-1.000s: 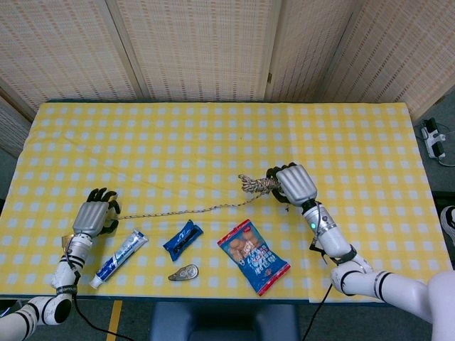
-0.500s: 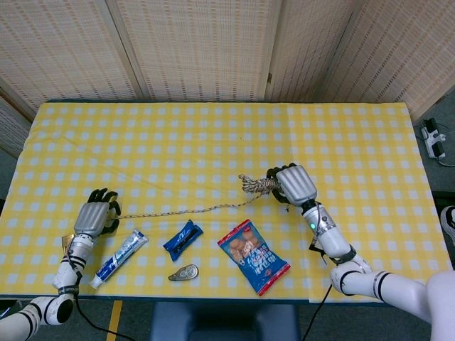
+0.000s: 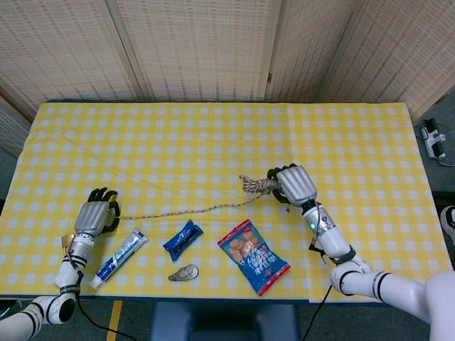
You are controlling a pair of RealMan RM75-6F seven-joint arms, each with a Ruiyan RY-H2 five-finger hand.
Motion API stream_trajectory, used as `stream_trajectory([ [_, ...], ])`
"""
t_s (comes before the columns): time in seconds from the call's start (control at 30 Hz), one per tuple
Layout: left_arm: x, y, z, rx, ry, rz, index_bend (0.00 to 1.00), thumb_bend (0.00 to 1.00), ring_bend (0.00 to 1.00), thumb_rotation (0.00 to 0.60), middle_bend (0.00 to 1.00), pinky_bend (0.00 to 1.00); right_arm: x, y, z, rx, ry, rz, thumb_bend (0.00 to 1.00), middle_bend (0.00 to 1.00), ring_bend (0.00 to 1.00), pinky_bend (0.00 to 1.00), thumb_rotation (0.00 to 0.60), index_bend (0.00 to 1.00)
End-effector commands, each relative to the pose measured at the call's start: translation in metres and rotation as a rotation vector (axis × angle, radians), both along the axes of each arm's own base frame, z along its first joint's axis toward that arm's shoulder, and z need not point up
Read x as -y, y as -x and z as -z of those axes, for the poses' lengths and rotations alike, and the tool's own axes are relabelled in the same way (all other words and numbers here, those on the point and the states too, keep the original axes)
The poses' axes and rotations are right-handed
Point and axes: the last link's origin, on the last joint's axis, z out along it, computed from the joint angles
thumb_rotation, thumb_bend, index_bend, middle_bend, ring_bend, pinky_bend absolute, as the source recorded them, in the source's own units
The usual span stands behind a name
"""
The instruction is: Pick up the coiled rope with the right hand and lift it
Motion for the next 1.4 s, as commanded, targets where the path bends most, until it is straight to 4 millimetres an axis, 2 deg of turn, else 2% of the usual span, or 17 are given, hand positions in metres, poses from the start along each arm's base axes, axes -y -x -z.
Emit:
stream_trajectory([
  [0.03,0.000,0.000,0.001,0.001,0.002,0.000,0.58,0.46,0.05,0.600,0.19,0.00,0.000,0.000,0.000,0.000,0.000,0.000,0.52,0.59,0.57,0.41,0.600,0.61],
  [0.47,-0.004,-0.006,-0.003,0.031,-0.019,0.025,0.60,0.50,0.06,0.600,0.19,0.00,-0.002,0.002,-0.005,0.029,0.002,0.004,0.52,0.59,0.57,0.41,0.600,0.61],
  [0.7,-0.011,-0.030,-0.025,0.079,-0.062,0.108,0.61,0.50,0.08,0.600,0.21,0.00,-0.011,-0.002,-0.013,0.115,-0.017,-0.013,0.52,0.59,0.58,0.52,0.600,0.61],
  [0.8,-0.015,-0.047,-0.038,0.091,-0.072,0.158,0.61,0.50,0.17,0.600,0.25,0.00,-0.020,-0.008,-0.015,0.176,-0.064,-0.032,0.52,0.59,0.58,0.52,0.600,0.61],
  [0.87,-0.018,-0.061,-0.048,0.102,-0.078,0.197,0.61,0.50,0.19,0.600,0.27,0.00,-0.027,-0.013,-0.017,0.216,-0.103,-0.054,0.52,0.59,0.58,0.52,0.600,0.61],
  [1.17,-0.034,-0.141,-0.082,0.132,-0.075,0.370,0.61,0.50,0.19,0.600,0.28,0.00,-0.063,-0.037,-0.008,0.336,-0.286,-0.132,0.52,0.60,0.59,0.54,0.600,0.61],
  [1.4,-0.038,-0.202,-0.093,0.138,-0.064,0.483,0.61,0.50,0.18,0.600,0.28,0.00,-0.077,-0.056,0.004,0.368,-0.377,-0.141,0.52,0.61,0.60,0.55,0.600,0.61],
])
